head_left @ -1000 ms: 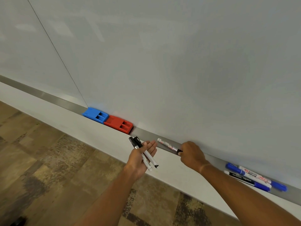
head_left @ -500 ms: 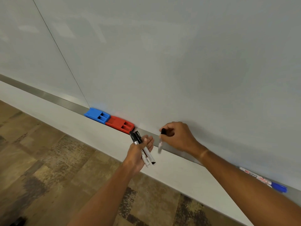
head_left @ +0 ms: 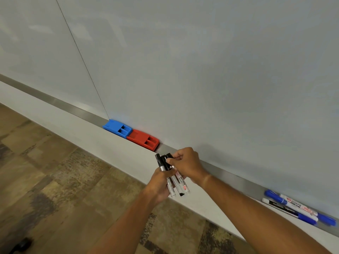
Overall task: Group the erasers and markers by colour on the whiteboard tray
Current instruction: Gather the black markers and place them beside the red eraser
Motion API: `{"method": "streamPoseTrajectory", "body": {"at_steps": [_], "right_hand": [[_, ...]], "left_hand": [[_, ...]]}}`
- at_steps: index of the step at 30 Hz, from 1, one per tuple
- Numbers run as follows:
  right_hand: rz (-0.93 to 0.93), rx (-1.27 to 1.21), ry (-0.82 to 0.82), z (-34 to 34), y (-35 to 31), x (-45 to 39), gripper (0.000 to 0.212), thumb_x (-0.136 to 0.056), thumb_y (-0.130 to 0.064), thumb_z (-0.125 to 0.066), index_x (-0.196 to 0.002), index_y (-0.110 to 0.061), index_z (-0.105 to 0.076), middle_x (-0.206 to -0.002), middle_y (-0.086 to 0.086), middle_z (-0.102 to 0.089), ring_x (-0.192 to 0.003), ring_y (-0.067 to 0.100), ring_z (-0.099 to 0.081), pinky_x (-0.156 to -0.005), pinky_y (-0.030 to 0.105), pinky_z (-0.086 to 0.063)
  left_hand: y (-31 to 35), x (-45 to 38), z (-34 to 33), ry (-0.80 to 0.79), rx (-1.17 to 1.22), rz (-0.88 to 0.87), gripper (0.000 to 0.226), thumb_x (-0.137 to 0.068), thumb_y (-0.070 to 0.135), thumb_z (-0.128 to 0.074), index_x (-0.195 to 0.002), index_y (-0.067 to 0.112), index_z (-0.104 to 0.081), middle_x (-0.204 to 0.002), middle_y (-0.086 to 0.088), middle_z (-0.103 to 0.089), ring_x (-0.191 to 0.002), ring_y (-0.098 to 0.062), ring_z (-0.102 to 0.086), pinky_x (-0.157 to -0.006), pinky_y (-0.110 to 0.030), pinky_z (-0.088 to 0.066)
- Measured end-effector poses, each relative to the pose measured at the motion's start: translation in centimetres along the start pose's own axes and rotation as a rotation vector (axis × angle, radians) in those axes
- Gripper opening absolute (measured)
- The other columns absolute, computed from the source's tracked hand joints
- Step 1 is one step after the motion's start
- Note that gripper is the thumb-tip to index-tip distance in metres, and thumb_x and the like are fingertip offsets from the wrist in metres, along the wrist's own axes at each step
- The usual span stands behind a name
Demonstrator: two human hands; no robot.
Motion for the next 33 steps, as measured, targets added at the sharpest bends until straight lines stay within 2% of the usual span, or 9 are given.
{"method": "streamPoseTrajectory", "body": {"at_steps": [4, 8, 11, 14, 17, 20, 22, 28, 33], "right_hand": [[0.018, -0.026, 0.024, -0.8, -0.1, 0.0, 0.009, -0.076, -0.023, -0.077, -0.084, -0.019, -0.074, -0.073, -0.007, -0.072, -0.066, 0.002, -0.068, -0.056, 0.016, -0.052], [-0.007, 0.029, -0.033, -1.2, 0.5, 0.1, 0.004, -0.077, -0.018, -0.077, -0.08, -0.018, -0.075, -0.075, -0.004, -0.073, -0.066, 0.003, -0.068, -0.059, 0.013, -0.051], [-0.017, 0.113, -0.093, -2.4, 0.8, 0.1, 0.012, -0.075, -0.014, -0.079, -0.086, -0.015, -0.076, -0.076, -0.004, -0.071, -0.064, -0.003, -0.063, -0.056, 0.006, -0.044], [-0.009, 0.157, -0.092, -3.2, 0.5, -0.1, 0.018, -0.073, -0.012, -0.081, -0.091, -0.013, -0.076, -0.079, -0.002, -0.071, -0.067, 0.0, -0.063, -0.061, 0.011, -0.045], [0.0, 0.175, -0.086, -3.6, 0.3, -0.4, 0.02, -0.073, -0.011, -0.081, -0.092, -0.014, -0.076, -0.08, -0.002, -0.072, -0.067, -0.001, -0.064, -0.063, 0.012, -0.048], [0.028, 0.233, -0.03, -3.3, 0.4, -1.0, 0.016, -0.075, -0.011, -0.079, -0.091, -0.014, -0.076, -0.079, -0.002, -0.073, -0.066, 0.002, -0.065, -0.065, 0.016, -0.051], [0.053, 0.316, 0.028, -2.6, 0.6, -1.7, 0.017, -0.076, -0.013, -0.079, -0.093, -0.012, -0.075, -0.082, 0.001, -0.074, -0.066, 0.003, -0.064, -0.065, 0.013, -0.049], [0.065, 0.534, 0.049, -1.6, 1.8, -4.4, 0.018, -0.08, -0.016, -0.075, -0.098, -0.011, -0.075, -0.091, 0.008, -0.075, -0.085, 0.022, -0.071, -0.081, 0.03, -0.057], [0.012, 0.507, 0.013, -2.0, 3.0, -5.6, 0.012, -0.077, -0.013, -0.076, -0.09, -0.014, -0.077, -0.087, 0.008, -0.075, -0.083, 0.022, -0.07, -0.079, 0.03, -0.057]], "left_hand": [[0.9, -0.2, 1.3, 0.076, 0.08, 0.003, 0.023, -0.091, -0.002, -0.052, -0.105, 0.005, -0.069, -0.095, -0.019, -0.073, -0.087, -0.031, -0.072, -0.073, -0.042, -0.059], [1.8, -0.5, 2.5, 0.146, 0.215, 0.006, 0.028, -0.096, 0.001, -0.045, -0.116, 0.008, -0.062, -0.104, -0.019, -0.072, -0.089, -0.03, -0.071, -0.078, -0.044, -0.054], [2.4, -0.8, 3.1, 0.161, 0.283, 0.025, 0.028, -0.098, 0.002, -0.041, -0.119, 0.006, -0.06, -0.116, -0.019, -0.066, -0.094, -0.032, -0.071, -0.071, -0.042, -0.057], [2.9, -1.0, 3.2, 0.142, 0.323, 0.049, 0.026, -0.099, 0.001, -0.039, -0.116, 0.004, -0.058, -0.115, -0.018, -0.065, -0.085, -0.031, -0.074, -0.062, -0.038, -0.059], [3.1, -1.4, 3.9, 0.15, 0.287, 0.055, 0.028, -0.099, 0.003, -0.04, -0.123, 0.004, -0.056, -0.122, -0.018, -0.064, -0.097, -0.03, -0.07, -0.071, -0.04, -0.058], [3.0, -1.8, 5.0, 0.19, 0.262, 0.06, 0.029, -0.098, 0.001, -0.044, -0.125, -0.001, -0.056, -0.125, -0.02, -0.063, -0.113, -0.032, -0.063, -0.093, -0.042, -0.051], [2.8, -1.8, 5.9, 0.207, 0.26, 0.056, 0.026, -0.098, -0.001, -0.043, -0.12, -0.001, -0.057, -0.123, -0.02, -0.065, -0.118, -0.031, -0.06, -0.101, -0.041, -0.045], [2.4, -1.3, 8.0, 0.262, 0.277, 0.025, 0.024, -0.098, -0.002, -0.042, -0.115, 0.002, -0.059, -0.115, -0.015, -0.069, -0.113, -0.028, -0.063, -0.104, -0.04, -0.044], [2.5, -0.9, 8.5, 0.294, 0.309, -0.006, 0.025, -0.097, -0.003, -0.043, -0.116, -0.001, -0.058, -0.115, -0.017, -0.069, -0.112, -0.029, -0.063, -0.102, -0.041, -0.045]]}}
Point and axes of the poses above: each hand's wrist, its own x-axis away from the middle knuckle, its own z-axis out of the back of the hand, y = z × x, the point moved 4 cm from there along -x, towards the middle knuckle
